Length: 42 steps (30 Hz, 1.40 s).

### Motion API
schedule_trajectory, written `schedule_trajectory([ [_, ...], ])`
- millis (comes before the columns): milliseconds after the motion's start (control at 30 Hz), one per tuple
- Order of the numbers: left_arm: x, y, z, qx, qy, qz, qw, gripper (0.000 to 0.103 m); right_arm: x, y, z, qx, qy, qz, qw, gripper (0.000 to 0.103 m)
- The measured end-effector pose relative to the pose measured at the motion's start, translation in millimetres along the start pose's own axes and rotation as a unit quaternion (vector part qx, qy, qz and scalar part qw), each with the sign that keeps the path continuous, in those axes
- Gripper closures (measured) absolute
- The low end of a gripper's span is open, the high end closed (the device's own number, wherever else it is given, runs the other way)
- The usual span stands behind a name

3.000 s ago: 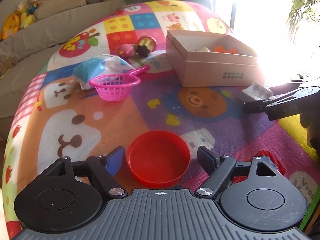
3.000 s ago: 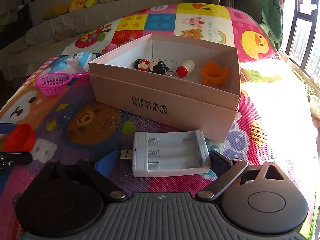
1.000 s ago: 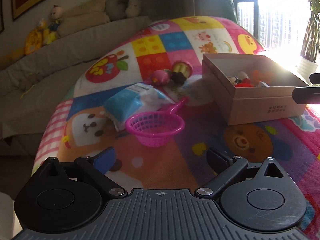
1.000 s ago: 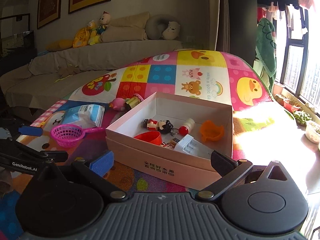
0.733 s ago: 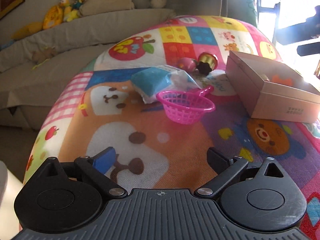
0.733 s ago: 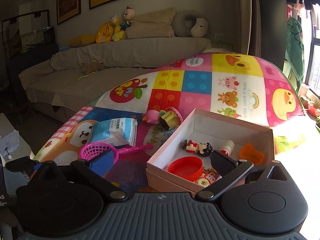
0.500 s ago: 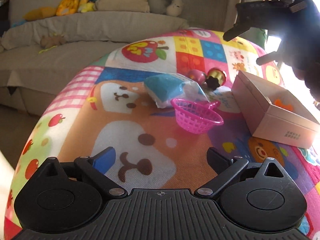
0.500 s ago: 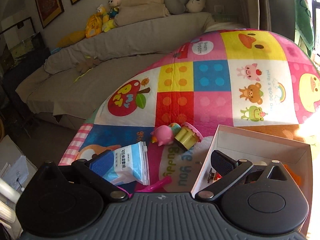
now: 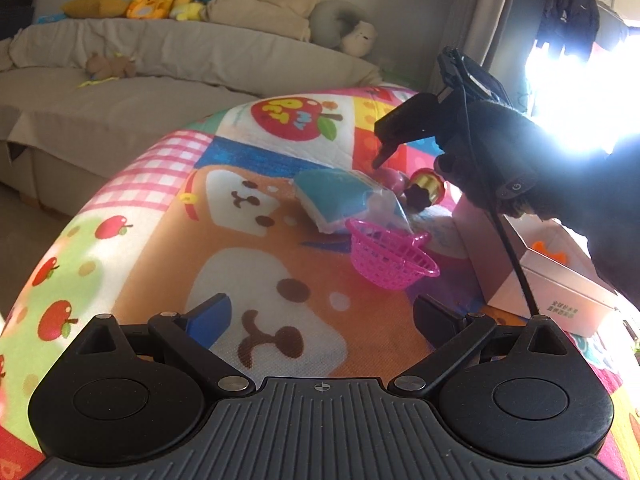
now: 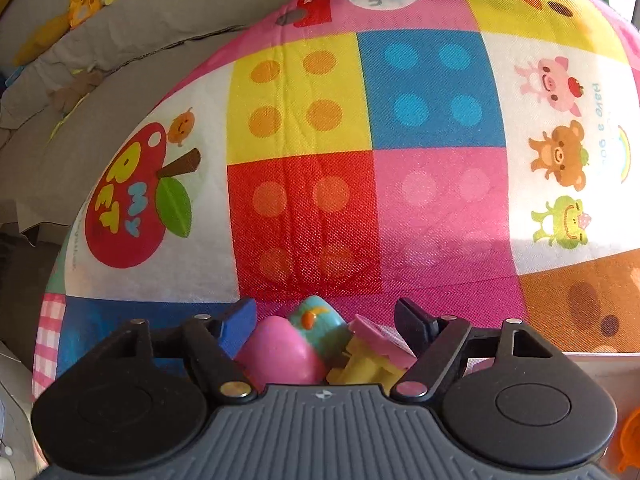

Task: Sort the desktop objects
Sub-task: 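Grasp the small yellow cup toy beside the pink basket with the right gripper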

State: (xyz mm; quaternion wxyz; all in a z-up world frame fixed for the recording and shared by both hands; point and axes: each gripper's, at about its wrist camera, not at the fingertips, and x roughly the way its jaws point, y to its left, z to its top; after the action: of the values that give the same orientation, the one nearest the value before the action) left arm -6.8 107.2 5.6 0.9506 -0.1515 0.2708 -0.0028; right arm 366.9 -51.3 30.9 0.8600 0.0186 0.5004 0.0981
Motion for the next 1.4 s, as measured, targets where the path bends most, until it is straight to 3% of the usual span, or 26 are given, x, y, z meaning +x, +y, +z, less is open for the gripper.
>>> schedule_trajectory([
  [133, 1, 1, 0, -0.003, 0.003, -0.001, 1.0000, 0.003, -11, 9, -13, -0.025, 0.001, 0.019, 1.000, 0.046],
  [167, 1, 1, 0, -0.004, 0.004, -0.002, 1.0000, 0.003, -16, 11, -17, -0.032, 0.004, 0.029, 0.999, 0.056],
  [200, 1, 1, 0, -0.005, 0.004, -0.002, 1.0000, 0.003, -21, 12, -21, -0.037, 0.009, 0.037, 0.999, 0.060],
  [400, 1, 0, 0, -0.001, 0.007, -0.005, 1.0000, 0.003, -55, 19, -69, -0.088, 0.056, 0.082, 0.991, 0.062],
  [567, -1, -5, -2, 0.013, 0.006, -0.004, 0.9999, 0.002, -90, 19, -120, -0.140, 0.102, 0.142, 0.975, 0.064],
  [633, -2, -8, -3, 0.024, 0.002, -0.003, 0.9997, 0.002, -111, 18, -127, -0.163, 0.085, 0.158, 0.970, 0.064],
  [700, -3, -11, -3, 0.032, -0.001, -0.001, 0.9995, 0.002, -133, 16, -122, -0.184, 0.023, 0.128, 0.974, 0.060],
  [767, -3, -11, -3, 0.033, 0.000, 0.000, 0.9995, 0.002, -141, 11, -109, -0.187, -0.030, 0.079, 0.979, 0.043],
  [800, -3, -11, -3, 0.031, 0.000, -0.001, 0.9995, 0.002, -140, 11, -104, -0.188, -0.042, 0.058, 0.979, 0.039],
  [867, -4, -9, -3, 0.025, 0.000, 0.000, 0.9997, 0.002, -126, 11, -92, -0.194, -0.046, 0.024, 0.980, 0.034],
  [1033, -4, -7, -2, 0.022, -0.001, -0.004, 0.9998, 0.002, -84, 17, -89, -0.218, -0.027, -0.038, 0.975, 0.034],
  [1100, -4, -5, -2, 0.018, 0.001, -0.006, 0.9998, 0.002, -74, 21, -92, -0.227, -0.007, -0.038, 0.973, 0.048],
  [1133, -3, -4, -2, 0.016, 0.001, -0.006, 0.9999, 0.002, -72, 24, -96, -0.233, -0.002, -0.042, 0.972, 0.060],
  [1233, -2, -3, -1, 0.012, 0.004, -0.008, 0.9999, 0.002, -88, 27, -109, -0.247, -0.014, -0.033, 0.968, 0.060],
  [1400, 0, -1, 0, 0.003, 0.016, -0.010, 0.9998, 0.001, -155, 10, -136, -0.230, -0.047, 0.050, 0.971, 0.060],
])
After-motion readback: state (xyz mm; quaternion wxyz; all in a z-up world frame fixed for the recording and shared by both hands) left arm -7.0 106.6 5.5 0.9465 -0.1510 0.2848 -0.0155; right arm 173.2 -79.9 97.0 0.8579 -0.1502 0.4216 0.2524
